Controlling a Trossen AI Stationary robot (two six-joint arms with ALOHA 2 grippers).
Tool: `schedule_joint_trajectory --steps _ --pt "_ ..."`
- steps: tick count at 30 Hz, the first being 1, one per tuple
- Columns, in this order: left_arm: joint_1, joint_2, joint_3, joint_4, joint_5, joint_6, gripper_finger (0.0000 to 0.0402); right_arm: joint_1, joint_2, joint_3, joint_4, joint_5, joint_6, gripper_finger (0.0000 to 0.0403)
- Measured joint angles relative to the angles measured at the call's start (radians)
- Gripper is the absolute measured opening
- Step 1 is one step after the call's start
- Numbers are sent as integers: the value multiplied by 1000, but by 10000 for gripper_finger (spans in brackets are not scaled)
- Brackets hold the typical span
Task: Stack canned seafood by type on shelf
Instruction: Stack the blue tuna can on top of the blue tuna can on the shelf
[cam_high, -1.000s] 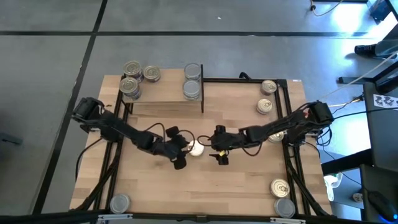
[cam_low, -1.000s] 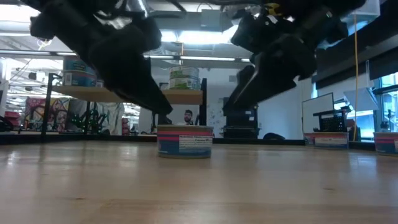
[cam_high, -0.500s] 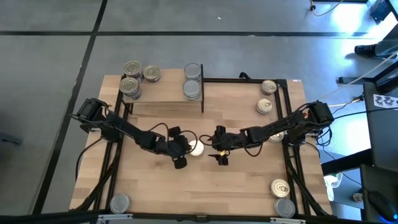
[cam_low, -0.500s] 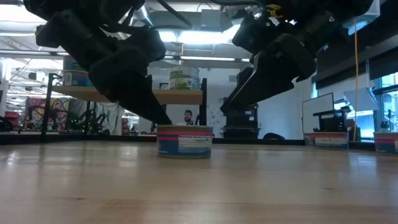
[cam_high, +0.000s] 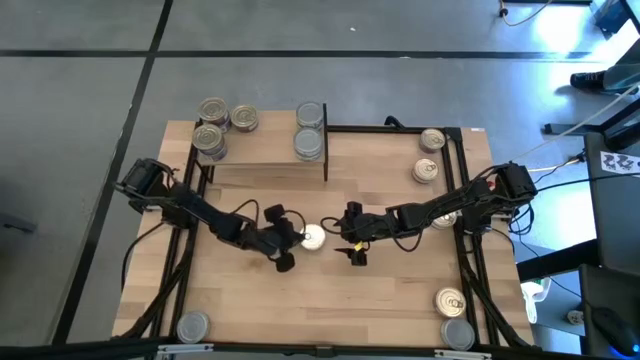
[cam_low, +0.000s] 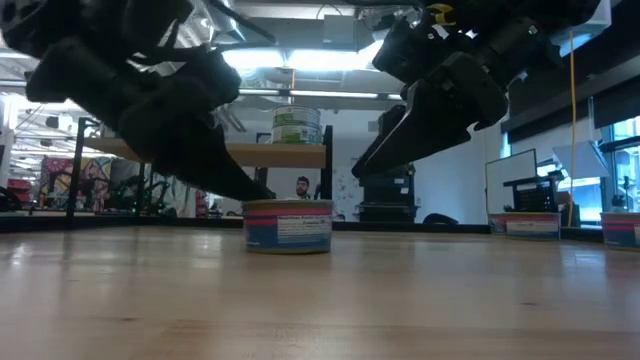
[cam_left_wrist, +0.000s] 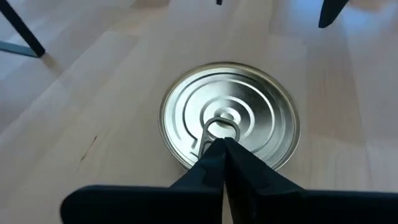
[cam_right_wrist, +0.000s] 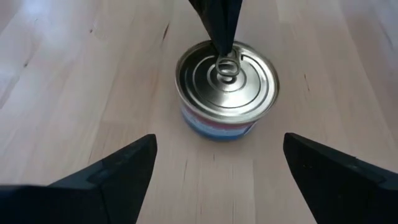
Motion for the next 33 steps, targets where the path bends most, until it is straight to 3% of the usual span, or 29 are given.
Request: schedule_joint_trajectory --steps 12,23,27,33 --pt "-4 0 -54 61 1 -7 5 2 0 0 29 13 -78 351" --pt "-5 2 -57 61 -5 -5 5 50 102 3 179 87 -449 351" --pt "-5 2 -57 60 -7 -12 5 53 155 36 179 159 -561 351" --pt "-11 2 -93 111 -21 -61 5 53 237 99 167 165 -683 351"
